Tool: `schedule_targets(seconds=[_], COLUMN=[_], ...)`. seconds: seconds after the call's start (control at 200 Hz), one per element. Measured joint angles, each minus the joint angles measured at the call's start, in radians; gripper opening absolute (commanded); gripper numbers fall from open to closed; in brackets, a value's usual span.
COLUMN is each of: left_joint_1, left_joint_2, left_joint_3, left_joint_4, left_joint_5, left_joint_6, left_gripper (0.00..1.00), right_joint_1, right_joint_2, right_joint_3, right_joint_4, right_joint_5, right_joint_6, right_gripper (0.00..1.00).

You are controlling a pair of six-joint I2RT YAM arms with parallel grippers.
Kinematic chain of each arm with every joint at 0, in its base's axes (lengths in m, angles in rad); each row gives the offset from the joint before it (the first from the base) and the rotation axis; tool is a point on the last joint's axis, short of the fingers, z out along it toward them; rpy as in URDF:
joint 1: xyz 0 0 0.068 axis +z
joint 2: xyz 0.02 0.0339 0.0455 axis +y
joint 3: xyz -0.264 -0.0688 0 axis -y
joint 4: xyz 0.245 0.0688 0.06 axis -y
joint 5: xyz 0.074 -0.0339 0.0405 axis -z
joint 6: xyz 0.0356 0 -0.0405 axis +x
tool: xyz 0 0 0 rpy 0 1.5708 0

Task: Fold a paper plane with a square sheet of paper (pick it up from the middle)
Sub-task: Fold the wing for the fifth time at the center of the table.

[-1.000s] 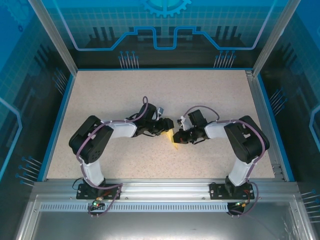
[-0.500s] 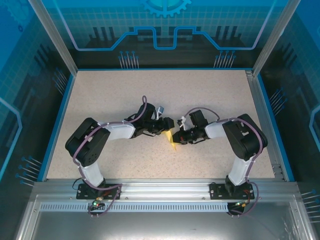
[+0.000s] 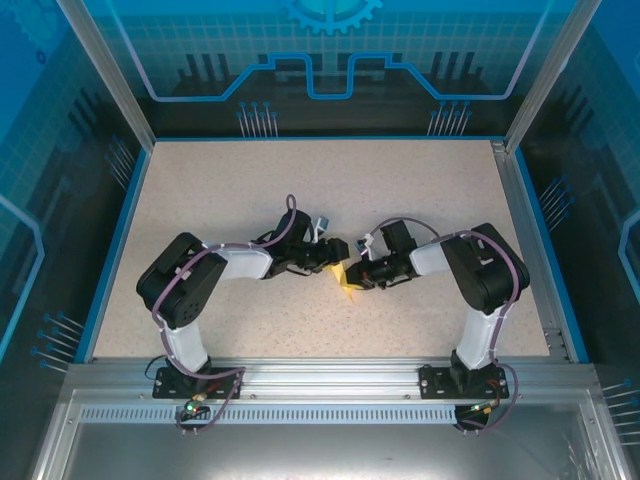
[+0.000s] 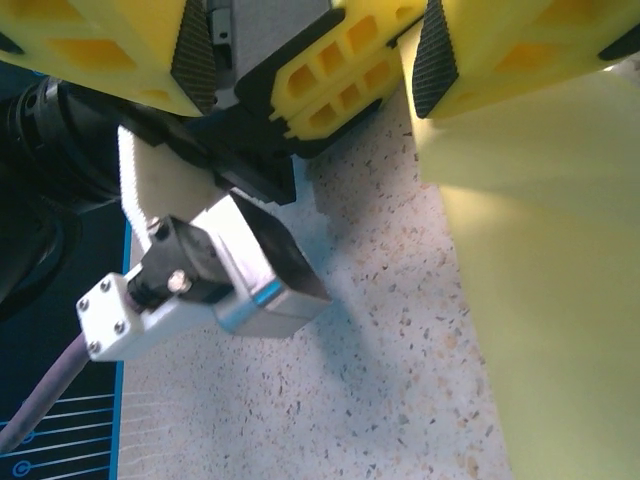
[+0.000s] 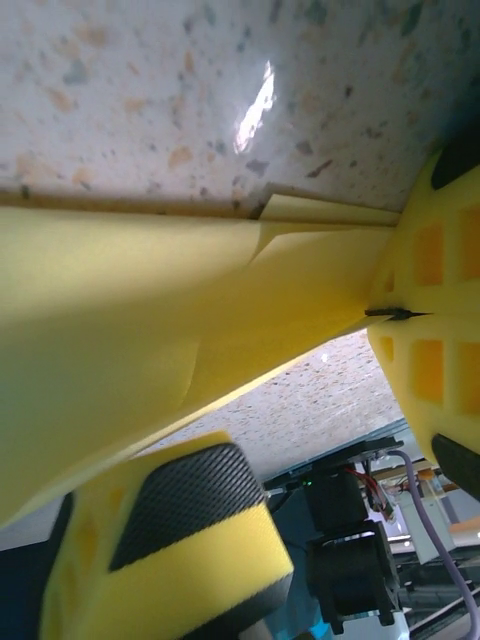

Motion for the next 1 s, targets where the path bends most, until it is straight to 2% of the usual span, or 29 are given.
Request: schedule_targets(seconds=[0.39, 0.735, 1.0], left_joint_1=[-0.009, -0.010, -0.010], left_joint_2=[-0.015, 0.047, 0.097], left_joint_3=[-0.022, -0.009, 0.035], left_joint_4=[0.048, 0.063, 0.036], left_joint_5=[0.004, 0.004, 0.003], left_joint_6=[0.004, 0.008, 0.031], left_gripper=[0.58, 0.58, 0.57], right_joint_1=[-0.022, -0.024, -0.024], right_joint_2=[0.028, 0.033, 0.032], right_joint_3=[0.000, 0.000, 0.000], right_joint_4=[0.040, 0.048, 0.047], right_joint_5=[-0.055, -0.064, -0.059], right_joint_6=[0.027, 0.043, 0.053], right_gripper=[0.00, 0.00, 0.07])
